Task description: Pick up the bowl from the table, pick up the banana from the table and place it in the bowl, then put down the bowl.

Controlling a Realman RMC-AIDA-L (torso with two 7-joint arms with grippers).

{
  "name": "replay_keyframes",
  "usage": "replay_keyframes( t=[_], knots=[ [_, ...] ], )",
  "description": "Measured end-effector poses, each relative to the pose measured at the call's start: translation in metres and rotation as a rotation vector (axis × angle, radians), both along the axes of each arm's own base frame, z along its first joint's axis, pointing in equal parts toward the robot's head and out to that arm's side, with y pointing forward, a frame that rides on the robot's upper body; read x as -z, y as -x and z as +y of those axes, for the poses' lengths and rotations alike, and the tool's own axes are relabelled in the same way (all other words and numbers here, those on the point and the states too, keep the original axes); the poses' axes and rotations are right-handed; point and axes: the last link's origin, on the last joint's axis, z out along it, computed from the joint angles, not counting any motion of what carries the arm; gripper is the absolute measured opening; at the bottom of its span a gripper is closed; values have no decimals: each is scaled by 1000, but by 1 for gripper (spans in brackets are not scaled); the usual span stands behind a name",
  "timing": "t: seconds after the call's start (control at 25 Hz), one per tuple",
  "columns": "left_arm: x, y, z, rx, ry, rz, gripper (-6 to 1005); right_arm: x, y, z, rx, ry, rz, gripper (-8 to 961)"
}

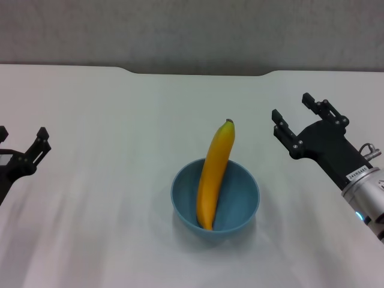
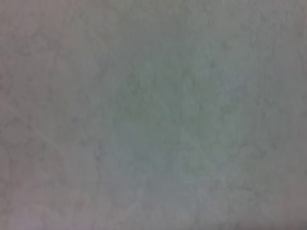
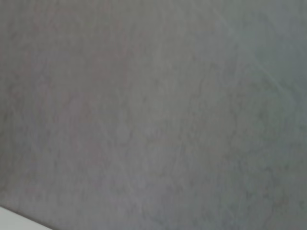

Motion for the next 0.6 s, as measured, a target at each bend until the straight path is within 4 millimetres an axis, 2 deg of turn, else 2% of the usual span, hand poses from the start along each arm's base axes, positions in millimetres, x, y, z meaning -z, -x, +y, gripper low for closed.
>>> replay_keyframes(
  t=[0.6],
  knots=[
    [8, 22, 4, -69, 61, 15, 903, -9, -26, 2, 74, -18, -46, 681]
  ],
)
